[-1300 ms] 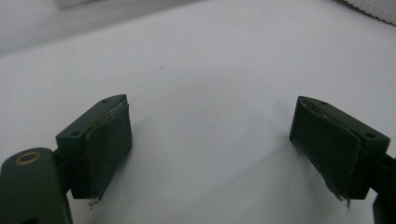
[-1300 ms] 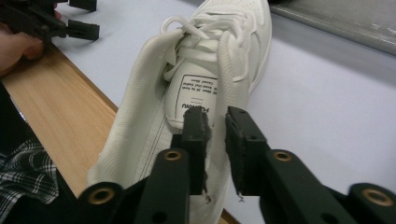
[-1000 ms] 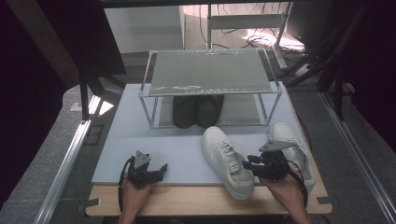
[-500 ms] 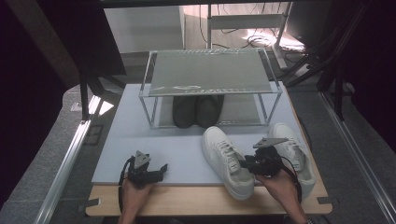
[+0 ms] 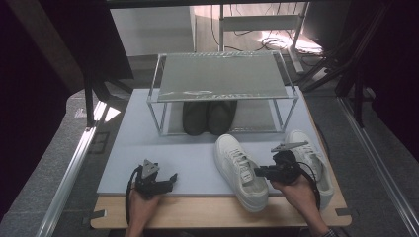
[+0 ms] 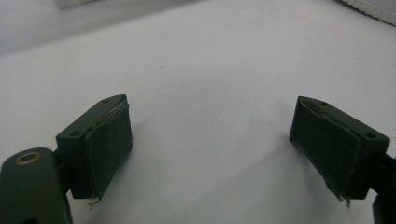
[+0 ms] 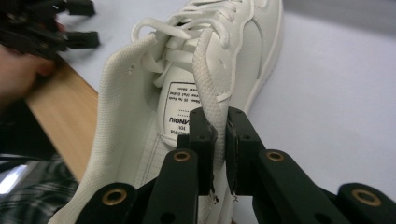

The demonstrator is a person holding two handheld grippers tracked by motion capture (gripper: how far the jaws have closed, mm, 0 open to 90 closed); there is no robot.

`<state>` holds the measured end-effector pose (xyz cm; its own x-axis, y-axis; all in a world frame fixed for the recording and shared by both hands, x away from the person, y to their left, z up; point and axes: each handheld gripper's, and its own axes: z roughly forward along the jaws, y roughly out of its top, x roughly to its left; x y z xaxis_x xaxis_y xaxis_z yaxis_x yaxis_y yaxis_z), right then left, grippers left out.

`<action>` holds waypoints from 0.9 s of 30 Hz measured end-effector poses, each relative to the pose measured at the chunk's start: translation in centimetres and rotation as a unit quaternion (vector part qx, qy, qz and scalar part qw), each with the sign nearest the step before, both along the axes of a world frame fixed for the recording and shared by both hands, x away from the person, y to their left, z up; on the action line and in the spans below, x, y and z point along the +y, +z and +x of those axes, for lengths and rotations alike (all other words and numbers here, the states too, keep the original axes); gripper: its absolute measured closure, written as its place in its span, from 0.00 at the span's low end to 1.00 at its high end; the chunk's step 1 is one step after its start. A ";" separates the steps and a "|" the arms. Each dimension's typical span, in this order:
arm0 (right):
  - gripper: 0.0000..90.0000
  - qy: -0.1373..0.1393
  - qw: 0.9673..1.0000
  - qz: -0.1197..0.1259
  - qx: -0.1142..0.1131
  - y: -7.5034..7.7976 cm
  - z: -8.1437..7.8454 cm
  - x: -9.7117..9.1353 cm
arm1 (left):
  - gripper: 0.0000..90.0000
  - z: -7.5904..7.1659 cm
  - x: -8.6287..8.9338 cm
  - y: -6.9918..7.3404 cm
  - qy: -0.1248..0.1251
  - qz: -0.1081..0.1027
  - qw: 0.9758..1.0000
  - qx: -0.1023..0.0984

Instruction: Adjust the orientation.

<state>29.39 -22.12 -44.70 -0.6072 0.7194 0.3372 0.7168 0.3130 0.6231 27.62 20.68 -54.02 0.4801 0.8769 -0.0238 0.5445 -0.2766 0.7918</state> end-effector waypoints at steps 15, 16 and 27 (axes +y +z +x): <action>0.93 -0.002 0.995 0.084 0.051 1.0 0.6 -0.7 | 0.14 0.0 0.0 0.0 0.000 -0.001 1.000 0.000; 0.93 0.000 0.995 0.088 0.053 1.0 0.6 -0.7 | 0.14 0.0 0.0 0.0 0.000 -0.001 1.000 0.000; 0.93 0.005 0.988 0.144 0.060 2.8 1.0 -0.9 | 0.14 0.0 0.0 0.0 0.000 -0.001 1.000 -0.001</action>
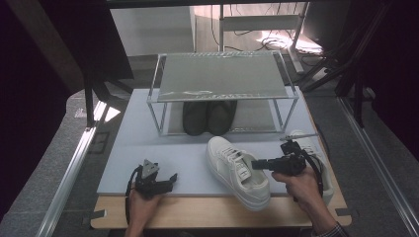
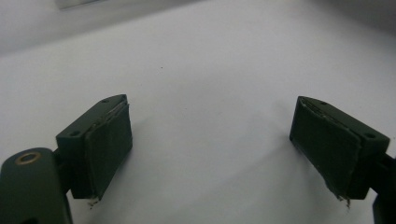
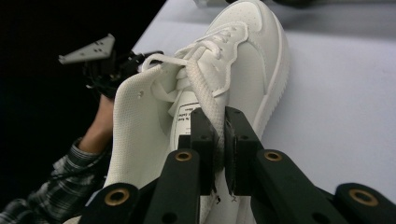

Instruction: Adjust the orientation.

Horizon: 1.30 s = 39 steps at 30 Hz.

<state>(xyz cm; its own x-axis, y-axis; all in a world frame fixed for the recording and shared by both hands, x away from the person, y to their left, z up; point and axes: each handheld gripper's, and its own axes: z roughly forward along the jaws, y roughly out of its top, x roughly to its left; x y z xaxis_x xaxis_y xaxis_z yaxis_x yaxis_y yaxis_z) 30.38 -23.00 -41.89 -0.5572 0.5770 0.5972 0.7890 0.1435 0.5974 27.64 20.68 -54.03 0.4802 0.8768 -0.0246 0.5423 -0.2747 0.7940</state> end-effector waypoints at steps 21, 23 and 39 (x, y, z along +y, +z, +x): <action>0.93 -0.007 0.997 0.078 0.000 4.2 1.6 0.1 | 0.14 0.0 0.0 0.0 0.000 0.000 1.000 0.000; 0.93 -0.009 0.997 0.082 -0.002 4.6 1.8 0.2 | 0.14 0.0 0.0 0.0 0.000 0.001 1.000 0.000; 0.93 -0.005 0.993 0.114 -0.014 8.1 3.0 0.8 | 0.14 0.0 0.0 0.0 -0.001 0.001 1.000 0.001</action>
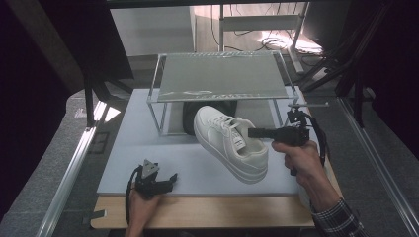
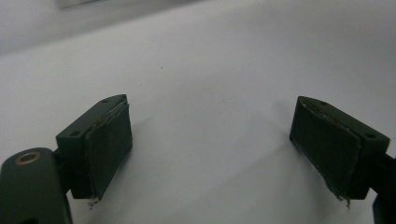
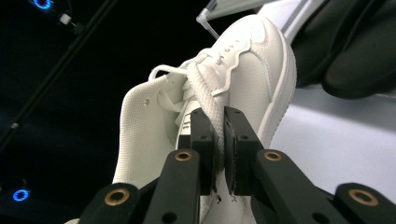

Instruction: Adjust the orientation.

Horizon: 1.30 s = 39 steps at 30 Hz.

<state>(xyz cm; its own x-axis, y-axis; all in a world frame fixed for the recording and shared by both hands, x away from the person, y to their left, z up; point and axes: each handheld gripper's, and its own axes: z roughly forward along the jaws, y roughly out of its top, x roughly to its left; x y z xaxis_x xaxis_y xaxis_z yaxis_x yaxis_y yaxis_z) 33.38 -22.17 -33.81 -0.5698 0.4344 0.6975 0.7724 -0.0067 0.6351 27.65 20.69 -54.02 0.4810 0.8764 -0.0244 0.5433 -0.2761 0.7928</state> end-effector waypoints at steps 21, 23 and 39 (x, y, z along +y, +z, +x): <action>0.93 -0.008 0.999 0.044 -0.007 4.2 2.2 0.8 | 0.14 0.0 0.0 0.0 0.000 0.000 1.000 0.001; 0.93 -0.014 0.999 0.043 -0.011 4.5 2.6 1.0 | 0.14 0.0 0.0 0.0 0.000 0.000 1.000 0.001; 0.93 -0.087 0.995 0.042 -0.015 4.6 7.0 2.1 | 0.14 0.0 0.0 0.0 -0.001 0.001 1.000 0.000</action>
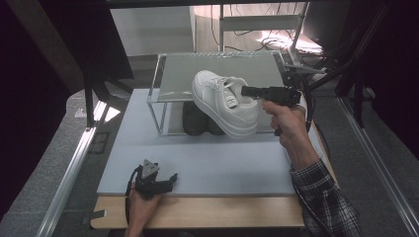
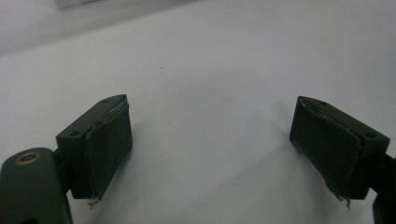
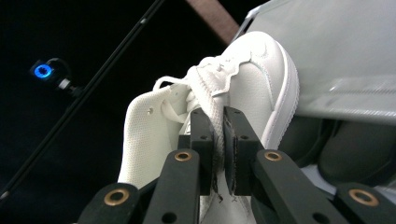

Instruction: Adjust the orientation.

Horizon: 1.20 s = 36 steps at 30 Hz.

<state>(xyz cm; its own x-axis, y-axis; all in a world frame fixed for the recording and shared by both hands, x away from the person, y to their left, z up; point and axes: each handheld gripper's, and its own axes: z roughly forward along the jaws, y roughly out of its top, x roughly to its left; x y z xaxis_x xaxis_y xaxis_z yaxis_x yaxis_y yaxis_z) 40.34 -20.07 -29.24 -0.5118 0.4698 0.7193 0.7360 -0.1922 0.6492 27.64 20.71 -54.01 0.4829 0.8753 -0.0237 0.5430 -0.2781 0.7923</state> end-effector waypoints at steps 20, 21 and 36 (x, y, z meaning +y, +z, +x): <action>0.93 -0.082 0.997 0.002 0.008 -1.7 4.9 1.5 | 0.14 0.0 0.0 0.0 0.001 -0.001 1.000 0.000; 0.92 -0.085 0.996 0.001 0.007 -1.8 5.1 1.7 | 0.14 0.0 0.0 0.0 0.001 -0.001 1.000 0.000; 0.70 -0.082 0.997 0.000 -0.009 -2.6 5.6 2.6 | 0.14 0.0 0.0 0.0 0.001 0.000 1.000 0.000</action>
<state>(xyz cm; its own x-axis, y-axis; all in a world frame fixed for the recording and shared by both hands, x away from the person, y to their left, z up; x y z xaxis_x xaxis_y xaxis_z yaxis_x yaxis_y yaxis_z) 45.93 -17.51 -31.86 -0.4412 0.5485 0.7103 0.6830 -0.3083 0.6622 27.65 20.69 -54.03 0.4814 0.8761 -0.0243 0.5433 -0.2766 0.7927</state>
